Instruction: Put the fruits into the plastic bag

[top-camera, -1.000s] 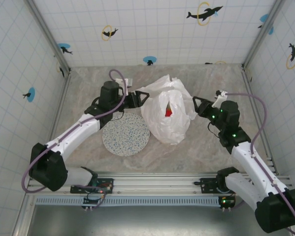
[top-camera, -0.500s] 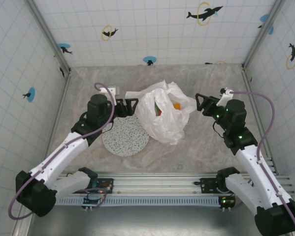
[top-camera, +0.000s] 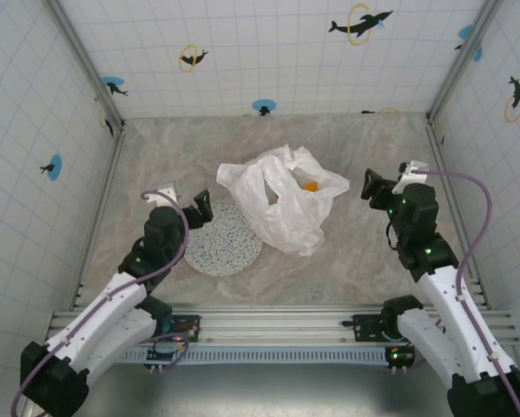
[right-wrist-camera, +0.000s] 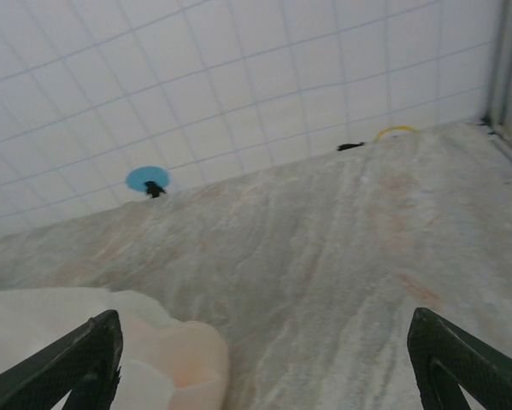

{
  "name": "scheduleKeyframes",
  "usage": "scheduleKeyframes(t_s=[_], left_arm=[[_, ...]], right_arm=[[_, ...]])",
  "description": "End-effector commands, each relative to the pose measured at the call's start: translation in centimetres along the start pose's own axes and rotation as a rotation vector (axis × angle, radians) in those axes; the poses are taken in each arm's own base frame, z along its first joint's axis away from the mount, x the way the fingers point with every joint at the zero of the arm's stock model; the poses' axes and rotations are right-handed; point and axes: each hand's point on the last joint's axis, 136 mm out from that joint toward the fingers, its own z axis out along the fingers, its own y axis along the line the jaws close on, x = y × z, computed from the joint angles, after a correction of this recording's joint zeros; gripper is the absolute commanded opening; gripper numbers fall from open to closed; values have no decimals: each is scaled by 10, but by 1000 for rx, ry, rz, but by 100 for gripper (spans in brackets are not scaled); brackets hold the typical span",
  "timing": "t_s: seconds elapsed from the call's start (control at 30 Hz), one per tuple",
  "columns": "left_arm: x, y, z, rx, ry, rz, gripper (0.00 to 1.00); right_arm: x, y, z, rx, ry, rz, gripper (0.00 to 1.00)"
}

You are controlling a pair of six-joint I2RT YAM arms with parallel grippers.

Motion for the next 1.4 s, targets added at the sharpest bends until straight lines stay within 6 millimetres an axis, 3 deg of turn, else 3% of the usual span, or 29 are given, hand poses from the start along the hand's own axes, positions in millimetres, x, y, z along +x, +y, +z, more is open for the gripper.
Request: scheduleKeyframes(t_s=[0.0,0.1,0.37,0.57,0.7,0.87,1.03,1.23,1.37], left_arm=[[-2,43,-2,-190,-134,-32,98],[7,71,-3,-322,-178,9,98],[31,134,3,-586,-167,222,98],[41,167,15,-607,-115,253,98],[55,181,20,-572,-84,224,98],[70,190,26,-546,-40,224,97],[60,176,33,-432,-107,226,97],[72,169,39,-335,-87,230,97],[73,167,41,-321,-81,236,97]], right_arm=[[20,-32,6,141,-6,-44,92],[47,-51,14,199,29,-46,100],[107,-97,27,336,67,-33,100],[151,-129,28,442,106,-38,100],[174,-138,29,447,124,-88,100],[184,-133,34,382,109,-164,100],[183,-130,48,358,122,-169,100],[170,-120,63,286,78,-173,100],[173,-115,58,208,26,-152,100]])
